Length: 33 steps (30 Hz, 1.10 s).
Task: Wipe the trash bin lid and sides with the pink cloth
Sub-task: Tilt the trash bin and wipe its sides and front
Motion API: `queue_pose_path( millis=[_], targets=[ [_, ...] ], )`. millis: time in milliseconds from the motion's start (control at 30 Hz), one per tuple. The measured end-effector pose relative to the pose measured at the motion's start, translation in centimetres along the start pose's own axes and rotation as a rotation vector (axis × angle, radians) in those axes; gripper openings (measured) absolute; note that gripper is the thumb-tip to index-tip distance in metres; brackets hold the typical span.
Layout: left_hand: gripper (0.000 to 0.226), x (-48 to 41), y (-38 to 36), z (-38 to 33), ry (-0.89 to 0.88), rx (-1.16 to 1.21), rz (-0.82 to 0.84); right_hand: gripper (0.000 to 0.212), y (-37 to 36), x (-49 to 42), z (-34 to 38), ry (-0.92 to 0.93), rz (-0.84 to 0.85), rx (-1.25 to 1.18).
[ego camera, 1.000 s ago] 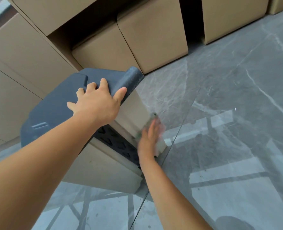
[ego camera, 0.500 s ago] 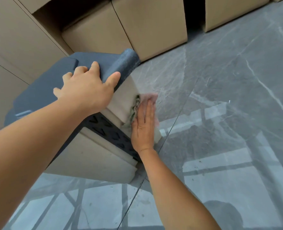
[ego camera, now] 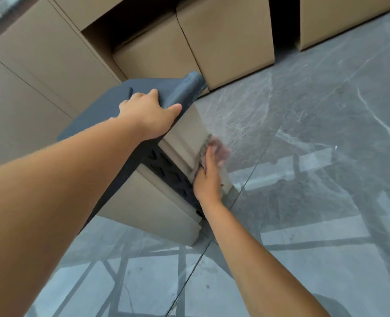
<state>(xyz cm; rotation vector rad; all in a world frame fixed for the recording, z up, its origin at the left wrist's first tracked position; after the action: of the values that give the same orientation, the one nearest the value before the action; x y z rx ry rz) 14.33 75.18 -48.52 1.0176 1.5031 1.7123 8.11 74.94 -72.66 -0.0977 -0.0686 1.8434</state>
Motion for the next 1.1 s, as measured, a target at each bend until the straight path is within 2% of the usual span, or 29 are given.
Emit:
queue_pose_path(
  millis=[100, 167, 300, 367, 433, 567, 633, 833, 933, 1000, 1067, 1100],
  targets=[
    [0.052, 1.1, 1.0, 1.8, -0.050, 0.212, 0.037, 0.064, -1.7, 0.0, 5.3, 0.125, 0.133, -0.195],
    [0.063, 3.3, 1.3, 3.3, -0.139, 0.167, 0.010, 0.062, -0.9, -0.1, 7.2, 0.108, 0.141, -0.347],
    [0.074, 7.1, 0.6, 8.4, -0.267, 0.175, -0.002, 0.070, 1.3, 1.4, 6.4, -0.101, 0.193, -0.954],
    [0.072, 7.7, 0.0, 10.7, -0.273, 0.180, 0.032, 0.057, 1.4, 3.5, 5.0, -0.197, 0.281, -1.150],
    [0.075, 7.9, -0.7, 11.8, -0.277, 0.154, 0.055, 0.034, 1.3, 5.9, 2.5, -0.283, 0.308, -1.243],
    [0.081, 7.5, -1.7, 12.0, -0.310, 0.156, 0.035, 0.046, 0.4, 11.0, -1.9, -0.459, 0.216, -1.312],
    [0.081, 7.3, -1.8, 12.1, -0.298, 0.193, 0.020, 0.044, -0.7, 12.8, -2.8, -0.496, 0.215, -1.349],
    [0.075, 7.8, -1.7, 11.7, -0.208, 0.291, -0.037, 0.048, -5.1, 16.4, -2.8, -0.624, 0.155, -1.322],
    [0.073, 8.5, -1.6, 10.3, -0.139, 0.364, -0.082, 0.036, -7.5, 17.1, -1.1, -0.585, 0.219, -1.130],
    [0.074, 9.3, -1.7, 9.1, -0.092, 0.397, -0.116, 0.039, -7.0, 15.9, 2.0, -0.361, 0.233, -0.731],
    [0.076, 9.9, -2.0, 7.5, -0.055, 0.410, -0.139, 0.053, -6.3, 14.3, 7.4, 0.036, 0.236, -0.415],
    [0.076, 10.2, -2.0, 6.8, -0.046, 0.405, -0.156, 0.052, -6.0, 13.9, 9.7, 0.232, 0.193, -0.286]
  ],
)
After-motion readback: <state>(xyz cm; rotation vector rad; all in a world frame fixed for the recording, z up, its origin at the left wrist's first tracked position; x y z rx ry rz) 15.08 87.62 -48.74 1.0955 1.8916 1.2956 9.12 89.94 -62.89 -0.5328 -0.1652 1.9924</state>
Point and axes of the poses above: each hand's wrist, its own x-axis away from the middle knuckle, its own y-axis out of the back of the hand, z = x × y, the point moved 8 cm from there along -x, towards the middle knuckle, and after that the axes turned 9 degrees about z, right-handed, at the moved point
